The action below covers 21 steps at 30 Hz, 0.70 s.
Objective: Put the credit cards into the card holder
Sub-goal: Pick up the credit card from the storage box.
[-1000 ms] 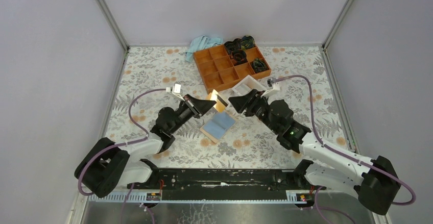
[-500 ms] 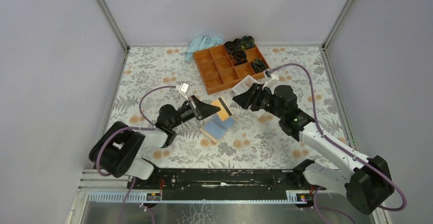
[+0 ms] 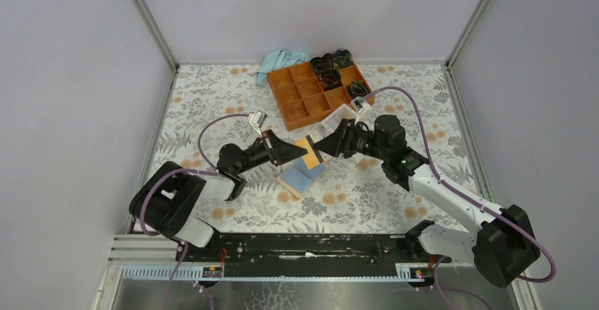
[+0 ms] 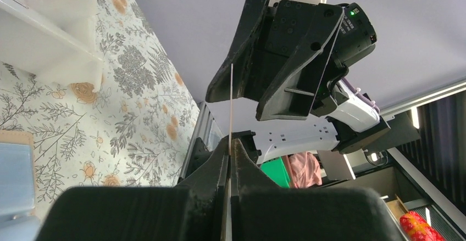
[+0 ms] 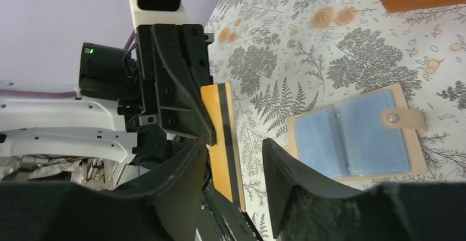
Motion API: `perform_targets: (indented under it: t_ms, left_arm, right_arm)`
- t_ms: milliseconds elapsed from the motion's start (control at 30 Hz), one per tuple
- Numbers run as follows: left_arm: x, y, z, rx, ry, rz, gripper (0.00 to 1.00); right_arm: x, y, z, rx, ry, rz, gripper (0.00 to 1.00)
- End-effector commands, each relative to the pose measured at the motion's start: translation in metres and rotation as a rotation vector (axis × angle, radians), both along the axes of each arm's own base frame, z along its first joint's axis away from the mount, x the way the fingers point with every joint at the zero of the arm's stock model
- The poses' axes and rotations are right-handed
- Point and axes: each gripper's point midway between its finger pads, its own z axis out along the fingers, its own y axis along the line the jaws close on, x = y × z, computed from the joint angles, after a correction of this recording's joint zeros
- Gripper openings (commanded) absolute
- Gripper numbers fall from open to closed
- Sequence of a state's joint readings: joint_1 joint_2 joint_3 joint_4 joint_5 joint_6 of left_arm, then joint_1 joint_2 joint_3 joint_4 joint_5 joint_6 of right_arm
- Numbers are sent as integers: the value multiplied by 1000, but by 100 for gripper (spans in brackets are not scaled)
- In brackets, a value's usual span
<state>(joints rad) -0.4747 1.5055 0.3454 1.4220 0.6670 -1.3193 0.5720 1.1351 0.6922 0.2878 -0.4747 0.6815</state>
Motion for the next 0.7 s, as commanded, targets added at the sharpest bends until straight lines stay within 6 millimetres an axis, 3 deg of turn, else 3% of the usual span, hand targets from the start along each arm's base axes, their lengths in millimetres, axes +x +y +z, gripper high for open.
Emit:
perform_targets:
  t_ms: [0, 200, 533, 667]
  left_arm:
    - [-1, 2, 18, -38, -78, -25, 0]
    - [-3, 3, 22, -57, -86, -36, 0]
    - [-6, 2, 28, -75, -103, -61, 0]
    - [-6, 2, 28, -74, -101, -64, 0]
  right_arm:
    - [-6, 8, 27, 83, -53, 65, 47]
    - [-9, 9, 24, 102, -36, 84, 39]
    - [-10, 7, 17, 109, -22, 84, 37]
    - [-11, 8, 18, 118, -18, 94, 27]
